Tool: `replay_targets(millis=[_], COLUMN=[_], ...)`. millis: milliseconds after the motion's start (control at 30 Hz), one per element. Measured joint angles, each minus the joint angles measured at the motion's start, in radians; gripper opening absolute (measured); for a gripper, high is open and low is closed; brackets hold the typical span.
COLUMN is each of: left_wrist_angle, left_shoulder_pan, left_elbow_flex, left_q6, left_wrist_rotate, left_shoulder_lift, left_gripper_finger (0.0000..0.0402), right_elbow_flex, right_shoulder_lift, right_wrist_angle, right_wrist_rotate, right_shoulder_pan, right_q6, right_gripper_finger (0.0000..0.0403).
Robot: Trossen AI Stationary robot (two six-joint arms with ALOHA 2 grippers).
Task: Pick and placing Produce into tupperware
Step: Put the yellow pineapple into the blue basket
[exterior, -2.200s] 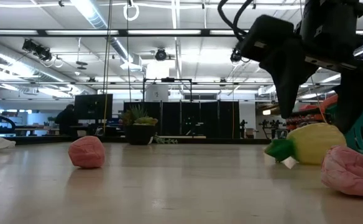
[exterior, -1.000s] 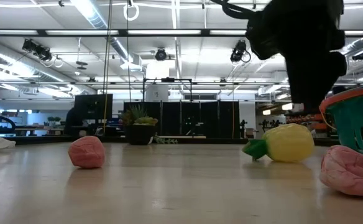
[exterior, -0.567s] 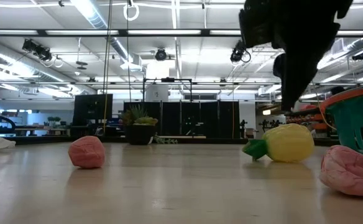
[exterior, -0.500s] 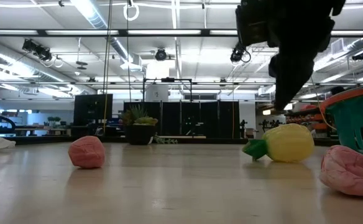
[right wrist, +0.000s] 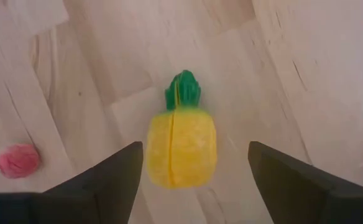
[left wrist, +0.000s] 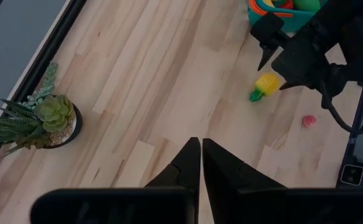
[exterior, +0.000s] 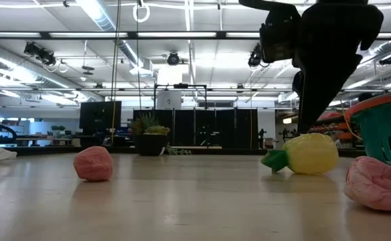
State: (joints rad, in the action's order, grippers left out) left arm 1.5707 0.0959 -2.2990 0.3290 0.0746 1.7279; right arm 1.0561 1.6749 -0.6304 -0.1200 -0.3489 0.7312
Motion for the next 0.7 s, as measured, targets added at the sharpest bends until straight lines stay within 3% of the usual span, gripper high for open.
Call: replay_targets(millis=[467,700], left_wrist_angle=[0.000,0.000], left_shoulder_pan=[0.000,0.000], left_elbow_flex=[0.000,0.000], left_q6=[-0.001,-0.002], left_wrist_rotate=[0.000,0.000], left_shoulder_lift=[0.000,0.000], left_gripper_finger=[0.0027,0.0019], right_elbow_flex=[-0.003,-0.072], right_shoulder_lift=[0.000,0.000], right_wrist_angle=[0.017,0.063], right_wrist_rotate=[0.000,0.024], right_shoulder_pan=[-0.003,-0.001], right_q6=[-0.025,0.032], right_gripper_finger=[0.0301,0.0301])
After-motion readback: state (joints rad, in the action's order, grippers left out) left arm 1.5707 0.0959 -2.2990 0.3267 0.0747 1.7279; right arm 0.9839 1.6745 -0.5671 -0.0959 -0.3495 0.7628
